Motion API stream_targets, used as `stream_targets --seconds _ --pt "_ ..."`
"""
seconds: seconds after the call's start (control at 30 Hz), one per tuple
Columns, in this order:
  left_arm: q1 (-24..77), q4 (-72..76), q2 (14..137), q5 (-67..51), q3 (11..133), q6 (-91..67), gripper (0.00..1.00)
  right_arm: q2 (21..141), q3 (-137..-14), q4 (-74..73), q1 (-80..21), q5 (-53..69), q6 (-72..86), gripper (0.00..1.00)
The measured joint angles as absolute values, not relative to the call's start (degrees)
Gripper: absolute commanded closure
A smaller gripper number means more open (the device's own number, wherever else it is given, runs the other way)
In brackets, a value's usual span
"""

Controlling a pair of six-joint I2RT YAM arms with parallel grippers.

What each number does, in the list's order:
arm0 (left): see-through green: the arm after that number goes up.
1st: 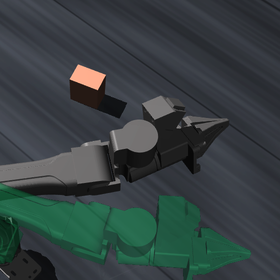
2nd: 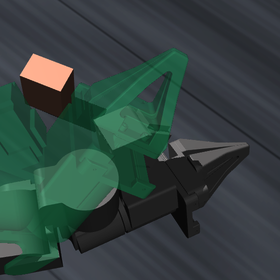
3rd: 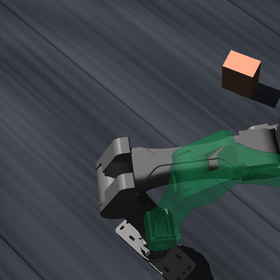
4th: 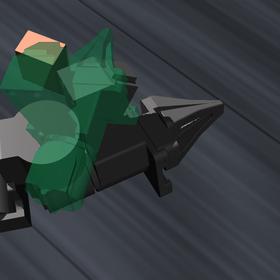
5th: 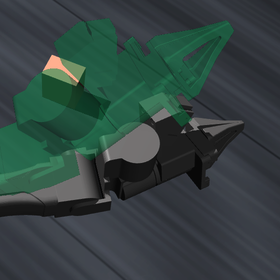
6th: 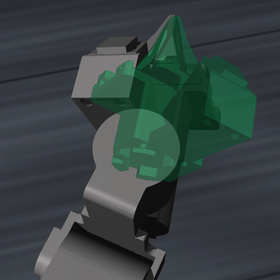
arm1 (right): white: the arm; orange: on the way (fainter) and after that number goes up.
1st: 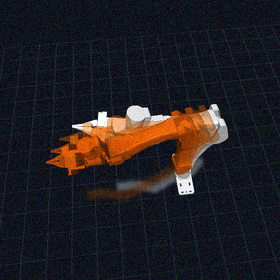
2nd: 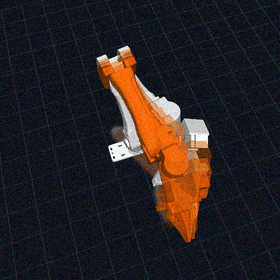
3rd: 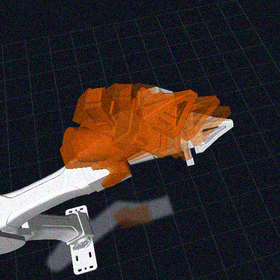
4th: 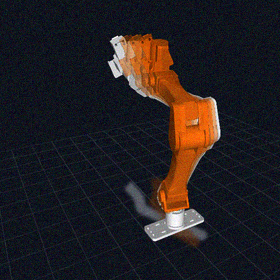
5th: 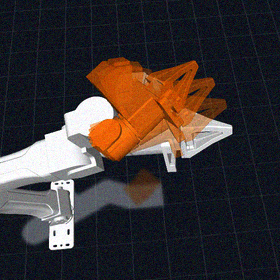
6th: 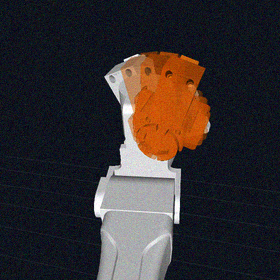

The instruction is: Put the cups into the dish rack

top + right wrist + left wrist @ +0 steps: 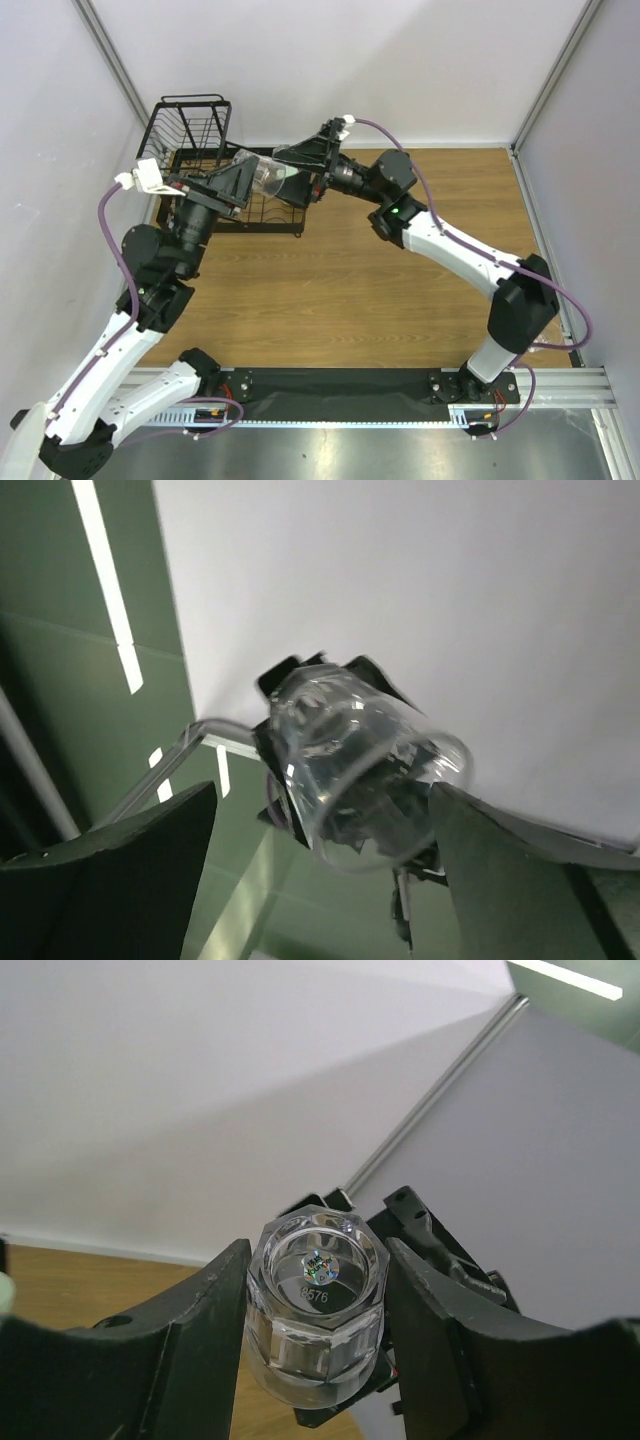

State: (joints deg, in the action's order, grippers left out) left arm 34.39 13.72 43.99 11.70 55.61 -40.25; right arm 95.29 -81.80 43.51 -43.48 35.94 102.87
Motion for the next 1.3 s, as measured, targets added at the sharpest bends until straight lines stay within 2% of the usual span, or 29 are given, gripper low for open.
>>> stream_targets --seconds 0.17,0.37,0.63,0.97,1.3 --pt "34.3 5.0 46.0 13.8 63.3 -33.7 1.0 88.7 -78.2 26.8 -38.2 40.0 90.1 0.04" --pt "30.5 -6.3 52.2 15.4 76.1 -25.9 1.0 77.9 -76.9 -1.9 -29.9 41.8 68.7 0.07" --pt "16.0 -14.8 64.1 14.7 86.4 -17.3 1.0 68.3 -78.1 -28.2 -19.7 41.4 45.9 0.07" --pt "5.5 -17.3 83.5 15.5 97.8 -10.3 1.0 68.0 -80.5 -44.9 -14.7 39.2 31.7 0.07" --pt "2.3 -15.6 97.6 21.6 105.7 -10.6 1.0 73.1 -91.3 -54.6 -11.3 32.4 23.3 0.07"
